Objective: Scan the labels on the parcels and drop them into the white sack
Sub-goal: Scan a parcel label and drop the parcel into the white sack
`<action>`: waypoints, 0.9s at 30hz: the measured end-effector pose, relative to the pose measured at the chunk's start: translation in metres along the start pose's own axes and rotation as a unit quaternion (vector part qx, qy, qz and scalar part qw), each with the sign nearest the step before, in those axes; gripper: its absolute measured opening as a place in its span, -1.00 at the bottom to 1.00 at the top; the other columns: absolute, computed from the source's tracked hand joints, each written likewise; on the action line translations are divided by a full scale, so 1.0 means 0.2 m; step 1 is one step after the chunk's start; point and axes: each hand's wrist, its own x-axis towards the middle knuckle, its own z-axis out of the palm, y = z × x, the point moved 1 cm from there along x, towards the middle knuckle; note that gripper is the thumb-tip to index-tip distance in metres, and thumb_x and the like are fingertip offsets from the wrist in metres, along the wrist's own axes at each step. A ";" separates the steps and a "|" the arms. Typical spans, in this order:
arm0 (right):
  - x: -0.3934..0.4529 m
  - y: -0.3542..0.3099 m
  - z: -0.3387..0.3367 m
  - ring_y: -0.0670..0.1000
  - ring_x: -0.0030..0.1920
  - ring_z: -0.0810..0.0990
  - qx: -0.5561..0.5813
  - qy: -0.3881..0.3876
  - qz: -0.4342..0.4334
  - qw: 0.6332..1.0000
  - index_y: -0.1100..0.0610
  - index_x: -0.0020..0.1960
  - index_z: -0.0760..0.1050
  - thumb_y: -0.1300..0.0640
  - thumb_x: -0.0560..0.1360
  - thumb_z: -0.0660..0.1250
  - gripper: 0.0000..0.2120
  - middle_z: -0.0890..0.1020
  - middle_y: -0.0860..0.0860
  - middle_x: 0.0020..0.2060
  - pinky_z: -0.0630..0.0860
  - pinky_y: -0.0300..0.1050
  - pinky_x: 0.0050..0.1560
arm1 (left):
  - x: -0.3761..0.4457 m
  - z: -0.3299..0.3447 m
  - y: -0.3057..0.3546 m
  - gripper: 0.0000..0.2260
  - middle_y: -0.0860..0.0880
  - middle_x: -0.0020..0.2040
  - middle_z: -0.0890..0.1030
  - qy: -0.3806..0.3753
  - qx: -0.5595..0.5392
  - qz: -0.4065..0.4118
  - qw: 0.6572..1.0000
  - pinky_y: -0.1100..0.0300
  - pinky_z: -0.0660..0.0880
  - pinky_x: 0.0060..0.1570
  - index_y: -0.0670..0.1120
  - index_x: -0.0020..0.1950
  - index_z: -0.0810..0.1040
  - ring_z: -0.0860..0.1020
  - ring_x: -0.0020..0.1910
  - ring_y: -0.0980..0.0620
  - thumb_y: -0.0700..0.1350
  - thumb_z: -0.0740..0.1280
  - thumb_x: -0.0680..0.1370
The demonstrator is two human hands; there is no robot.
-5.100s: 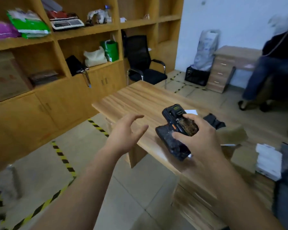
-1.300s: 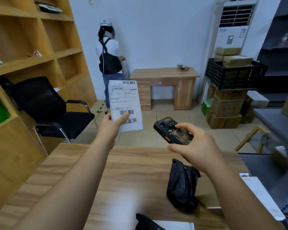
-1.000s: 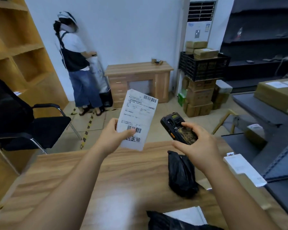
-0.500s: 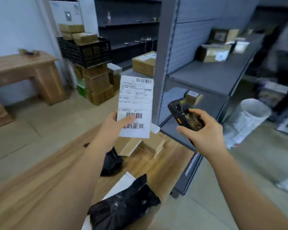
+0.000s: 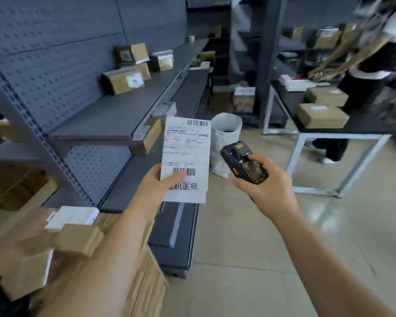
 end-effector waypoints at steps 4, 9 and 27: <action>0.15 0.24 -0.27 -0.07 0.07 0.56 -0.008 0.022 0.015 1.000 -0.14 0.27 0.53 0.00 0.30 0.60 -0.43 0.57 -0.17 0.03 0.54 -0.03 0.14 | 0.19 0.41 -0.03 -0.62 0.06 0.06 0.71 -0.030 0.004 -0.003 1.000 -0.11 0.51 0.22 0.02 0.17 0.57 0.66 0.08 0.00 -0.06 0.56 0.39; 0.37 0.41 -0.47 -0.12 0.05 0.57 0.006 0.045 0.037 0.998 -0.18 0.24 0.52 -0.03 0.28 0.59 -0.44 0.57 -0.22 0.03 0.57 0.01 0.11 | 0.40 0.74 -0.01 -0.46 0.02 0.13 0.69 -0.069 0.012 -0.008 0.997 -0.13 0.49 0.26 -0.04 0.27 0.54 0.64 0.13 -0.03 0.02 0.54 0.33; 1.93 0.86 -0.18 -0.17 0.02 0.58 -0.029 0.038 0.075 0.996 -0.25 0.21 0.51 -0.03 0.29 0.60 -0.46 0.58 -0.28 0.00 0.60 0.00 0.09 | 2.11 1.06 -0.08 -0.66 0.01 0.05 0.71 -0.041 -0.062 -0.050 0.996 0.06 0.62 -0.09 -0.07 0.23 0.54 0.69 -0.02 0.02 -0.14 0.48 0.47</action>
